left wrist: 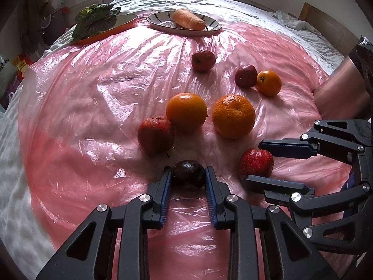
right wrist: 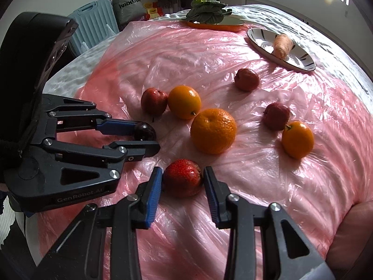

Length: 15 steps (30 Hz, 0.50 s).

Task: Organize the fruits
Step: 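Grasp a dark plum with the left tool while the right tool grasps a red apple, then carry the plum and red apple in both tools to the green tray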

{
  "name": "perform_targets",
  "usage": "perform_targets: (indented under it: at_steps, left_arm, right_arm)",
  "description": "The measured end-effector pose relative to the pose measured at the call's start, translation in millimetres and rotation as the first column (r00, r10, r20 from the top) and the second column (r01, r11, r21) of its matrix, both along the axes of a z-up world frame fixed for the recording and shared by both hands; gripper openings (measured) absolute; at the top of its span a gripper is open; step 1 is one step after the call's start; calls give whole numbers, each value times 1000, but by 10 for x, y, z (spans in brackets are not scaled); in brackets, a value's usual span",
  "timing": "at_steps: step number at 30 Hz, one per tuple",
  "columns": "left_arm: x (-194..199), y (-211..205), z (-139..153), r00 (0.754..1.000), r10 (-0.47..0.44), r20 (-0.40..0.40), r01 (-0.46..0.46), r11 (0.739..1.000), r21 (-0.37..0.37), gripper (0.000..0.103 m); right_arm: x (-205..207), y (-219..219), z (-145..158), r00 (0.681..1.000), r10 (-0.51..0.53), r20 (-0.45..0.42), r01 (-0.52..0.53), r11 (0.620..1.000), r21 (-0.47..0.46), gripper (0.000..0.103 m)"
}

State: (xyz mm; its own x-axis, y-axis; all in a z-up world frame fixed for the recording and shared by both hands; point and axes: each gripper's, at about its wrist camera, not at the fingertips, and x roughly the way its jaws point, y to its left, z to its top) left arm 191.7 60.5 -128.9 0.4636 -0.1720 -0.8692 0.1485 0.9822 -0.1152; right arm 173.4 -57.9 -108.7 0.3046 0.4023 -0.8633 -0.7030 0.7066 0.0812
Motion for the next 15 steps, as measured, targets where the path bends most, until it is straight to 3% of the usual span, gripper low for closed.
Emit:
perform_targets:
  at_steps: [15]
  left_arm:
    - [-220,67,272,998,42,51,-40,998,-39,23]
  right_arm:
    - [-196,-209,330,997,-70,32,68,995,71,57]
